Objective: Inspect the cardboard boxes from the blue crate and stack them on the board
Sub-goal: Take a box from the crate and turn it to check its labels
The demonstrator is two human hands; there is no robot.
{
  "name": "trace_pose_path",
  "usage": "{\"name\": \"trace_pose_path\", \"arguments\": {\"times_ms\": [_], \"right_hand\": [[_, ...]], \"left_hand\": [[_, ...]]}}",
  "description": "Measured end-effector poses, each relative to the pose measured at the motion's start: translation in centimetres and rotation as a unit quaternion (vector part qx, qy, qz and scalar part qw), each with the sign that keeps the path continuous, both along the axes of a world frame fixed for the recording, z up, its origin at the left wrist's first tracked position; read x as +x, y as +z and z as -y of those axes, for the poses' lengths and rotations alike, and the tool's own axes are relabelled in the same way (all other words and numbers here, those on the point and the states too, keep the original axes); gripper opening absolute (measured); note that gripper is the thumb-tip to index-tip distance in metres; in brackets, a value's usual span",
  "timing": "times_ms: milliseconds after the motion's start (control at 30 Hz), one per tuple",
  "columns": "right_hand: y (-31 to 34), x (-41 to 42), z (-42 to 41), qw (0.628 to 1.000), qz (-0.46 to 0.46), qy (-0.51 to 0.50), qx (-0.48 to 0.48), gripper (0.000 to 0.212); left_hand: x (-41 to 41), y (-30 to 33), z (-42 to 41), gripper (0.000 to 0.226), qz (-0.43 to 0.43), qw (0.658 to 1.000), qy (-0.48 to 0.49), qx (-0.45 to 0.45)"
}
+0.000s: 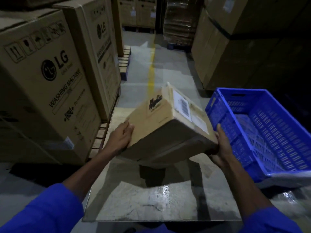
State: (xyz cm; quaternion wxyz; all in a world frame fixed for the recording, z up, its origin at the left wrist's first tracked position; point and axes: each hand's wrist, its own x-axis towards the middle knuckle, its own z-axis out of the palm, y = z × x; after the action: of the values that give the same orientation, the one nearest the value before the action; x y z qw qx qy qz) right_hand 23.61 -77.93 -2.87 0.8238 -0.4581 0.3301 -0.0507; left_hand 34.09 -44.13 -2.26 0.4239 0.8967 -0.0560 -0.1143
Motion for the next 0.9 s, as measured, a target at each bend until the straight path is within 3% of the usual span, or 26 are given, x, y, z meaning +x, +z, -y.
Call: {"name": "trace_pose_path", "arguments": {"times_ms": [67, 200, 367, 567, 733, 900], "right_hand": [[1.4, 0.3, 0.5, 0.999, 0.011, 0.025, -0.045, 0.079], [3.7, 0.9, -0.6, 0.990, 0.005, 0.052, -0.132, 0.100], [5.5, 2.2, -2.9, 0.976, 0.000, 0.088, -0.201, 0.048], [6.6, 4.4, -6.0, 0.945, -0.018, 0.151, -0.288, 0.045], [6.0, 5.6, -6.4, 0.929, -0.036, 0.170, -0.327, 0.085], [5.8, 5.8, -6.5, 0.930, -0.032, 0.150, -0.334, 0.075]], "left_hand": [[-0.5, 0.4, 1.0, 0.065, -0.039, 0.998, -0.008, -0.050], [-0.2, 0.8, 1.4, 0.103, -0.134, 0.977, 0.024, -0.163], [1.1, 2.9, 0.8, 0.072, -0.192, 0.935, 0.067, -0.290], [2.4, 5.0, 0.9, 0.050, -0.181, 0.943, 0.070, -0.269], [2.3, 5.0, 2.3, 0.029, -0.131, 0.955, 0.082, -0.254], [2.5, 4.6, 2.5, 0.030, -0.093, 0.967, 0.090, -0.222]]}}
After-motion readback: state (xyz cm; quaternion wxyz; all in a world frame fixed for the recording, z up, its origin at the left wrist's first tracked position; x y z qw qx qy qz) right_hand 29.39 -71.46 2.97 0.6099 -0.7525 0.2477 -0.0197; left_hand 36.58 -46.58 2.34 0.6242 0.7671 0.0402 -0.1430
